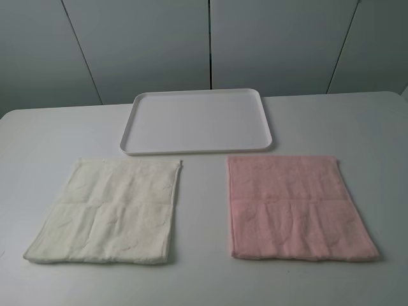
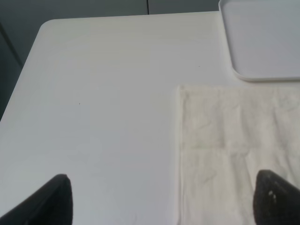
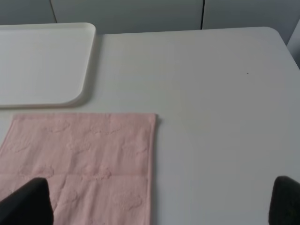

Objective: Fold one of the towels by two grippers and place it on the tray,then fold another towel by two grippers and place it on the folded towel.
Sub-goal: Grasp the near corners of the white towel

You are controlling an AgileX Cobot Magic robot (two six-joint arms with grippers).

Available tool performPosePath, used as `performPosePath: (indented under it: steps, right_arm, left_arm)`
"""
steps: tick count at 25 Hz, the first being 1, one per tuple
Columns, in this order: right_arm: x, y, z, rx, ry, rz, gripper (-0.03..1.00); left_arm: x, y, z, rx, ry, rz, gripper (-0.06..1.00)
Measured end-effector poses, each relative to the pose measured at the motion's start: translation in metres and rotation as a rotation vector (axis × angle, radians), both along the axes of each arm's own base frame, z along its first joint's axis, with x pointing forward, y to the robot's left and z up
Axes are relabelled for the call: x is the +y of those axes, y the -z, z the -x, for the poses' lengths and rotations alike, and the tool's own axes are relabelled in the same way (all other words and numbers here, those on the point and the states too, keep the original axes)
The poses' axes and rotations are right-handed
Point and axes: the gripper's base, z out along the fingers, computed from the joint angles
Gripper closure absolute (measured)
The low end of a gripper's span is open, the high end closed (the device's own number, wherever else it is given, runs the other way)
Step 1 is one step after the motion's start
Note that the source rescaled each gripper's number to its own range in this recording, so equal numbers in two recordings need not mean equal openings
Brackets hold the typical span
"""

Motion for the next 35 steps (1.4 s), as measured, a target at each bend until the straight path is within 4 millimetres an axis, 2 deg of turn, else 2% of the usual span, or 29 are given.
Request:
performPosePath:
  steps: [35]
  right_arm:
    - [0.0002,0.0000,0.0000,0.000,-0.001,-0.002,-0.03]
  left_arm:
    - [0.0000,0.0000,0.0000,0.000,0.000,0.000,-0.06]
